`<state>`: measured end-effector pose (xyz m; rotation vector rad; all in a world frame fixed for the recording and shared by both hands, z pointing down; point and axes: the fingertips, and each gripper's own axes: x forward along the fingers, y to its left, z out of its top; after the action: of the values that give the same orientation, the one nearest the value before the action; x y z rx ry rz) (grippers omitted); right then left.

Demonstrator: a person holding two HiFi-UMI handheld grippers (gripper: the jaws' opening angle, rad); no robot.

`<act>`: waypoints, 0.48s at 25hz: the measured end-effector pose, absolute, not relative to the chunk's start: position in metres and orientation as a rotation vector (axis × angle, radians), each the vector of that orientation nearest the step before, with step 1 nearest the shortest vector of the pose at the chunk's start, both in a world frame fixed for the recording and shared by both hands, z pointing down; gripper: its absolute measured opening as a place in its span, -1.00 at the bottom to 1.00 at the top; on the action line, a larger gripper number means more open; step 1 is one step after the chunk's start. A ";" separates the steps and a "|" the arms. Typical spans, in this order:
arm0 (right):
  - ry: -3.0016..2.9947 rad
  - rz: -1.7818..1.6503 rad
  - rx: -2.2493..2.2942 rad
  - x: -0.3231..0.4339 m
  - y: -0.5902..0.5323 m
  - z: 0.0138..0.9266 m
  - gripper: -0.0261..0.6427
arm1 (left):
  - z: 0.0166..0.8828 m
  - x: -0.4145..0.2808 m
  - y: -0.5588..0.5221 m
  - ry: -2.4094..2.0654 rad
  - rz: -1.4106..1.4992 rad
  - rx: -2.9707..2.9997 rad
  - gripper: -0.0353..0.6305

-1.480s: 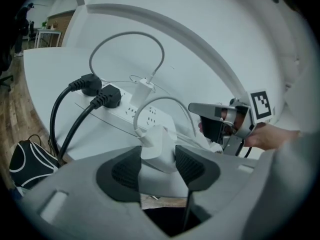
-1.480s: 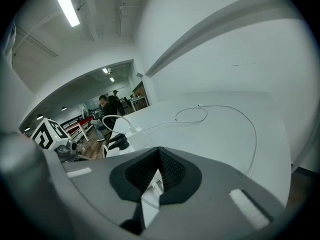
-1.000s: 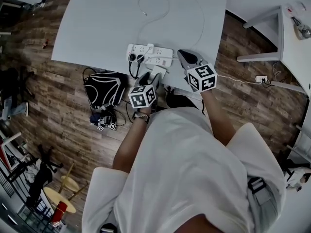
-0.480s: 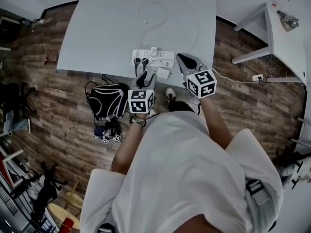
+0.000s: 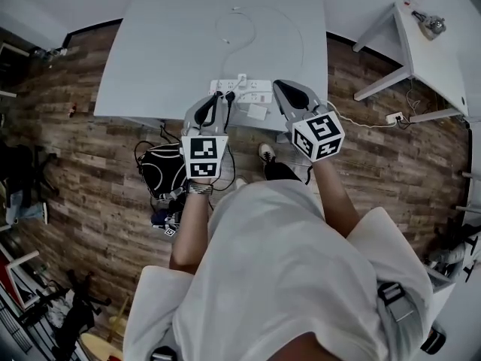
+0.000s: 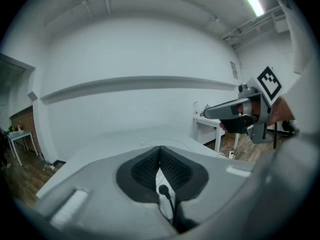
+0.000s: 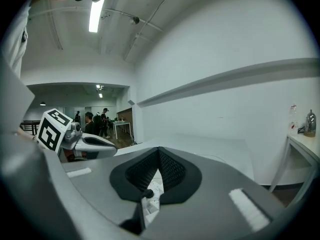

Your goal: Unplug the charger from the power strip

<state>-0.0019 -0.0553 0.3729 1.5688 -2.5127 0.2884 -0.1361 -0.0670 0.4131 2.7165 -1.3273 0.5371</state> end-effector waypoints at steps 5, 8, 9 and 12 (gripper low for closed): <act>-2.539 0.181 1.606 -0.010 -0.046 0.328 -0.92 | 0.348 -0.140 -0.072 -1.385 0.443 2.851 -0.88; -2.548 0.095 1.617 -0.011 -0.046 0.297 -0.92 | 0.315 -0.136 -0.074 -1.455 0.488 2.950 -0.88; -2.538 0.057 1.620 -0.010 -0.047 0.287 -0.92 | 0.305 -0.135 -0.076 -1.476 0.498 2.974 -0.88; -2.509 -0.050 1.625 -0.007 -0.051 0.257 -0.92 | 0.278 -0.132 -0.080 -1.478 0.419 2.991 -0.88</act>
<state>-0.0070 -0.0513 0.2574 1.6253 -2.5094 -0.0499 -0.1317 -0.0804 0.2778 2.9909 -1.4779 0.4191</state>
